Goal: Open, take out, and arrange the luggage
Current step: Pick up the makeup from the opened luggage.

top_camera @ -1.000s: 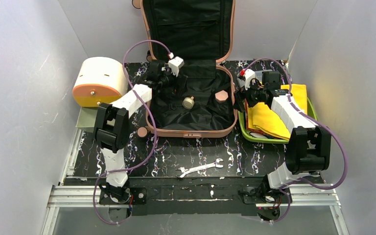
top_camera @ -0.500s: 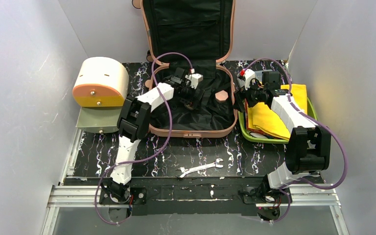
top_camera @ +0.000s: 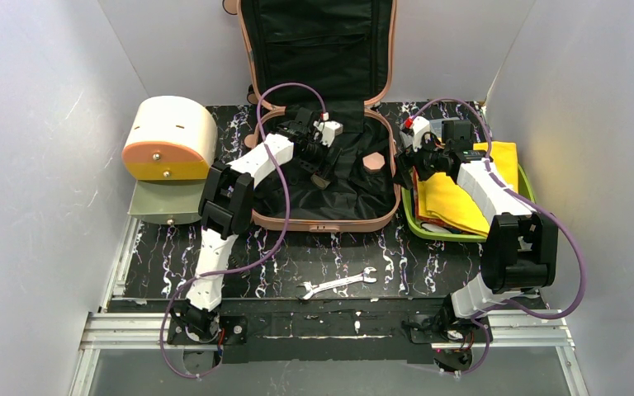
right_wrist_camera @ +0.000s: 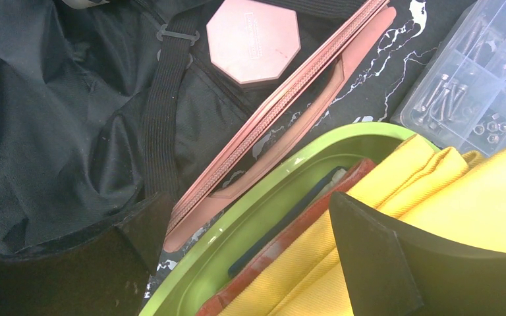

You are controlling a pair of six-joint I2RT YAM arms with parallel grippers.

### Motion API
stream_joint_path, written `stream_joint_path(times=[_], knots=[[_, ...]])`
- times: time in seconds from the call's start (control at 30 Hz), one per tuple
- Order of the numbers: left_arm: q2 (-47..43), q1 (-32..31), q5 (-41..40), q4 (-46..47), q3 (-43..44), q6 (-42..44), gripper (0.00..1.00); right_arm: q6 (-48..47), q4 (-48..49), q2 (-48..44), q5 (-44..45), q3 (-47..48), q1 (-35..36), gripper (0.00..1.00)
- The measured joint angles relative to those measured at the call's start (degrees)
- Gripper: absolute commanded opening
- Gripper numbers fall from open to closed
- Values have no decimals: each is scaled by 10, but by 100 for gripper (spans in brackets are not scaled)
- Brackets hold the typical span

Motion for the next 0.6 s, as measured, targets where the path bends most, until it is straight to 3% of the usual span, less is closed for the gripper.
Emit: stream_joint_path(times=[0.23,0.43,0.6], knots=[[0,0,10,-16,0,17,30,0,0,0,0,0,0,98],[-11,9,30,-12,-13,21,27,0,0,0,0,0,0,98],[-107,37,54,107,-169,14,24,0,0,0,0,0,0,98]])
